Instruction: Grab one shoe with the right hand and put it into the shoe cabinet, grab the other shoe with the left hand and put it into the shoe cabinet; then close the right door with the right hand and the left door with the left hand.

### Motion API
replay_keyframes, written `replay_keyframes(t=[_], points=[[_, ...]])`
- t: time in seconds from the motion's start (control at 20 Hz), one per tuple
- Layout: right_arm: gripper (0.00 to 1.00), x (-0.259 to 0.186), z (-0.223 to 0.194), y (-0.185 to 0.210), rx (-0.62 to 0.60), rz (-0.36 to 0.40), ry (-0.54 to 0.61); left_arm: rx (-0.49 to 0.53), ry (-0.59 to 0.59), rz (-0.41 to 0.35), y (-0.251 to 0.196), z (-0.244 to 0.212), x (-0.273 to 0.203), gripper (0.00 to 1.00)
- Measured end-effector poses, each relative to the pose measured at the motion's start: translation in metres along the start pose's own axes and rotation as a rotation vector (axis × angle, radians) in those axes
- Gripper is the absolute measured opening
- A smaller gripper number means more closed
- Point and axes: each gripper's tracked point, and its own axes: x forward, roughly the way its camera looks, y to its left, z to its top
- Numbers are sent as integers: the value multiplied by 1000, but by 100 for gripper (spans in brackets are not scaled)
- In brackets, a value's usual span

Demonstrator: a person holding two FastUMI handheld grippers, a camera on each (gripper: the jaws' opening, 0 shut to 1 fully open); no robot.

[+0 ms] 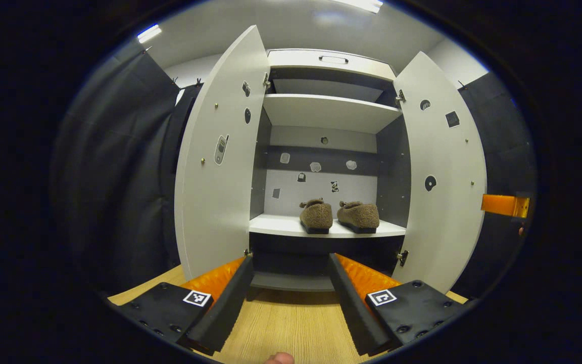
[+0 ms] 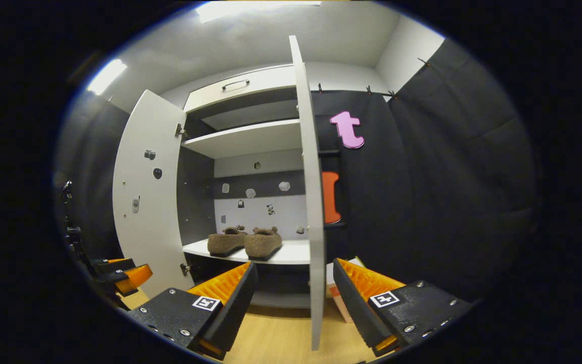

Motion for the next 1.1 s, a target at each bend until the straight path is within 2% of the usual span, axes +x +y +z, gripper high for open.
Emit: replay_keyframes(t=[0.05,0.2,0.3,0.45,0.55,0.6,0.75,0.8,1.0,1.05,1.1], points=[[92,0,12,-15,-27,-31,-9,-3,-1,-3,-1,1,-2,94],[92,7,47,-58,-61,-101,-40,-9,-13,-12,1,5,-3,97],[92,21,57,-83,-66,-138,-47,-9,-19,-3,7,7,-6,94],[92,48,59,-106,-28,-163,-38,-25,-17,11,13,6,-7,97],[92,59,57,-108,7,-156,-35,-27,-9,22,19,4,-9,97],[92,63,57,-111,17,-163,-40,-22,-8,28,22,5,-9,94],[91,63,57,-110,39,-152,-45,-15,-4,39,26,3,-8,94],[90,64,56,-107,44,-147,-44,-20,-4,35,25,3,-8,97],[88,66,59,-79,-19,-125,-30,-21,-2,17,21,2,-3,94],[88,66,60,-68,-36,-111,-30,-15,1,13,21,1,-3,97],[88,68,59,-56,-31,-90,-25,-7,4,11,22,0,-2,94]])
